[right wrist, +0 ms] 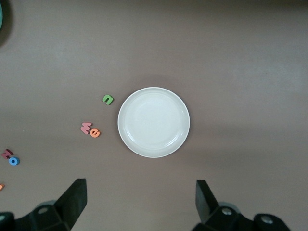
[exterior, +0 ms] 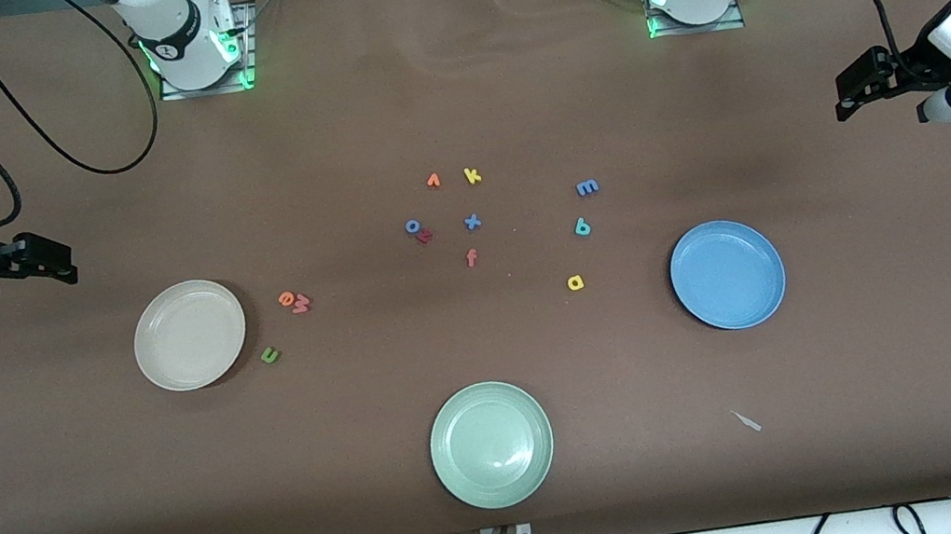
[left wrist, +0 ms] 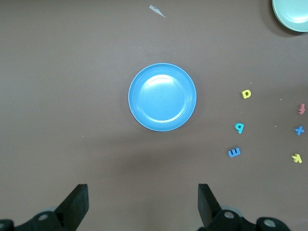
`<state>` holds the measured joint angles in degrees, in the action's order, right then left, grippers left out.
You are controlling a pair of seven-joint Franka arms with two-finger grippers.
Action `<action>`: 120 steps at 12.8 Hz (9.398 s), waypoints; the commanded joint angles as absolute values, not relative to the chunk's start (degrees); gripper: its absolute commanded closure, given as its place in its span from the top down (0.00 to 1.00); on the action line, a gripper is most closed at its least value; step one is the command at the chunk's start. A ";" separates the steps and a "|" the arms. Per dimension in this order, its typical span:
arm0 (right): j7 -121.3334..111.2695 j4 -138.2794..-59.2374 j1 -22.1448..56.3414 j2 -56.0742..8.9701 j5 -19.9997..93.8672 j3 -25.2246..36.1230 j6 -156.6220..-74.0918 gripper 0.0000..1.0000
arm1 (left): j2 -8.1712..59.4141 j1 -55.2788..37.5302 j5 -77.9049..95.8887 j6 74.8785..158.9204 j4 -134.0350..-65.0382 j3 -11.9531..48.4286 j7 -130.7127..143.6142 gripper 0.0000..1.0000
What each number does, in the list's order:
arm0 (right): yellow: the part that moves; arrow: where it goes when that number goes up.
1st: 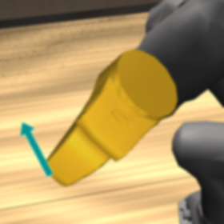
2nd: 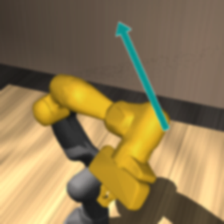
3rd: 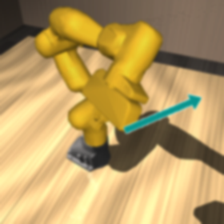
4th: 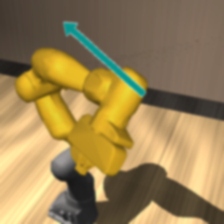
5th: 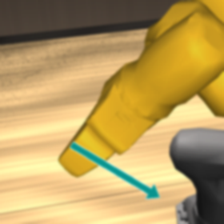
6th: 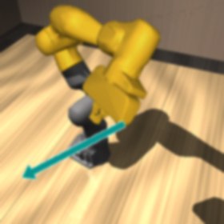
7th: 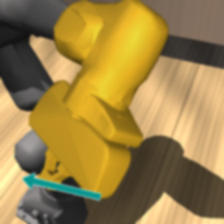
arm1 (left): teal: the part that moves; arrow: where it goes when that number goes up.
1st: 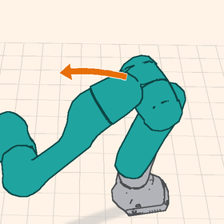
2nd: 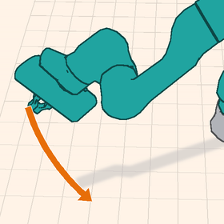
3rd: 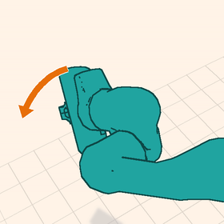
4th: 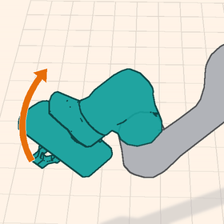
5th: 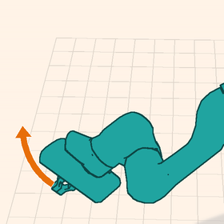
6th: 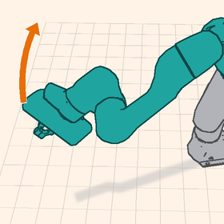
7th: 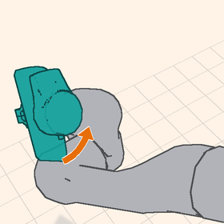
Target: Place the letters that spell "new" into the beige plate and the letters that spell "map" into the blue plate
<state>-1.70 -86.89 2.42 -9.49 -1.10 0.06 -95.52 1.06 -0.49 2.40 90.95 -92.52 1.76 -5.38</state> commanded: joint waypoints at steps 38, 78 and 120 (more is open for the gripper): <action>-0.79 -85.61 2.55 -9.58 -1.23 -0.09 -94.75 1.00 | 5.98 -0.79 0.97 89.82 -88.24 3.34 -2.90 1.00; -0.88 -85.61 2.46 -9.76 -1.23 -0.09 -95.18 1.00 | 6.42 -0.53 1.14 90.18 -88.15 3.25 -2.81 1.00; -0.88 -85.52 2.46 -9.76 -1.05 -0.09 -95.36 1.00 | 25.55 -6.13 3.00 97.03 -86.05 5.79 -2.99 1.00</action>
